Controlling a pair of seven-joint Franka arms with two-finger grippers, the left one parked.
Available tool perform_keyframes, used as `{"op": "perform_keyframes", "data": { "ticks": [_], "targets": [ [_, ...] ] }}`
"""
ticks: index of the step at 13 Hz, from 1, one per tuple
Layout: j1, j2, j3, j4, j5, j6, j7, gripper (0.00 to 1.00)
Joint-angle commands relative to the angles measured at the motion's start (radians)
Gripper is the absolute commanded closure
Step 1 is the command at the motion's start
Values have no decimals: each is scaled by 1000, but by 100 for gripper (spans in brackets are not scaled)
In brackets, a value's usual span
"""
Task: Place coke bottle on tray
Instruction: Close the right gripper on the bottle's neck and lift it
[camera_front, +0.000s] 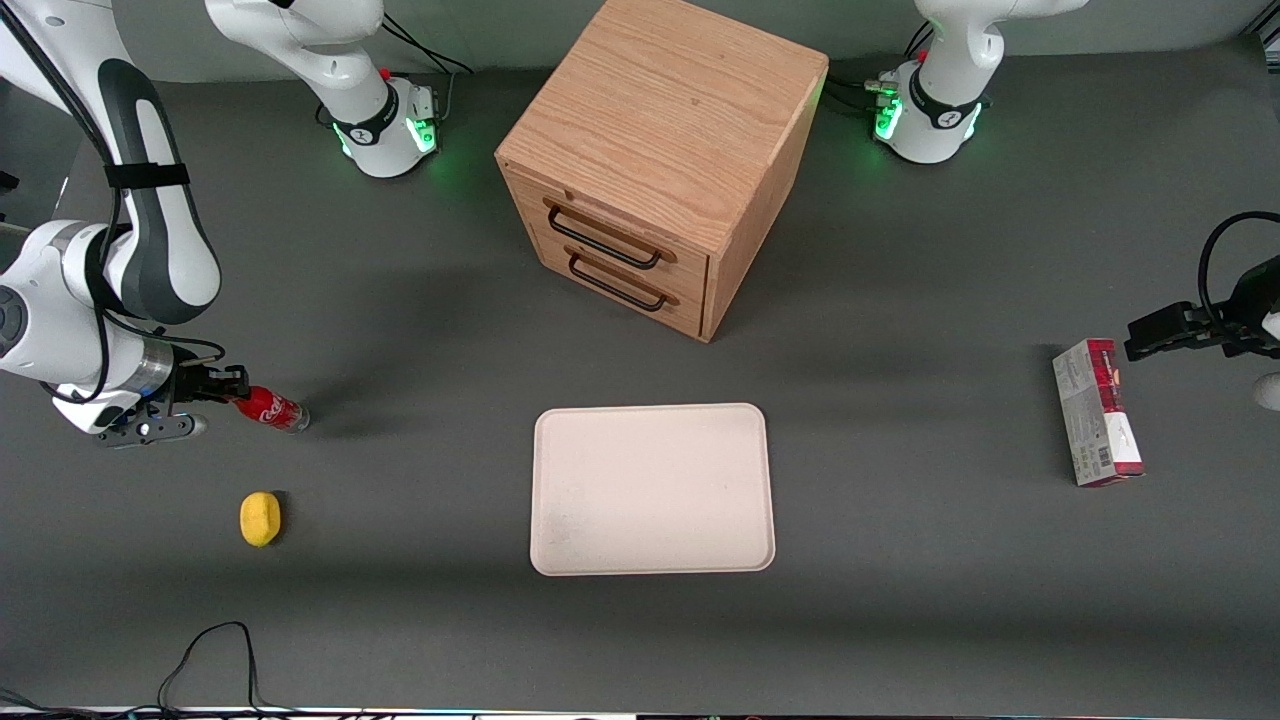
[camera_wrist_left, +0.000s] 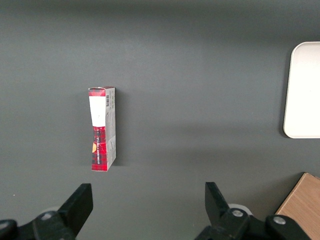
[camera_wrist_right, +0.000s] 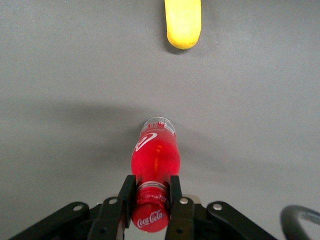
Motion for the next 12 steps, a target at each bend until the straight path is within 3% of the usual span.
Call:
{"op": "perform_keyframes", "data": {
  "ticks": [1,2,8,9,10,12],
  "targets": [
    [7,-11,-2,24,14,-14,39,100],
    [9,-5,6,95,14,-72,61,100],
    [17,155,12,790,20,-746,116,100],
    [17,210,12,931,51,-837,119,100],
    [17,266,14,1045,62,-903,128,100],
    [17,289,47,1089,68,-928,179,100]
  ]
}}
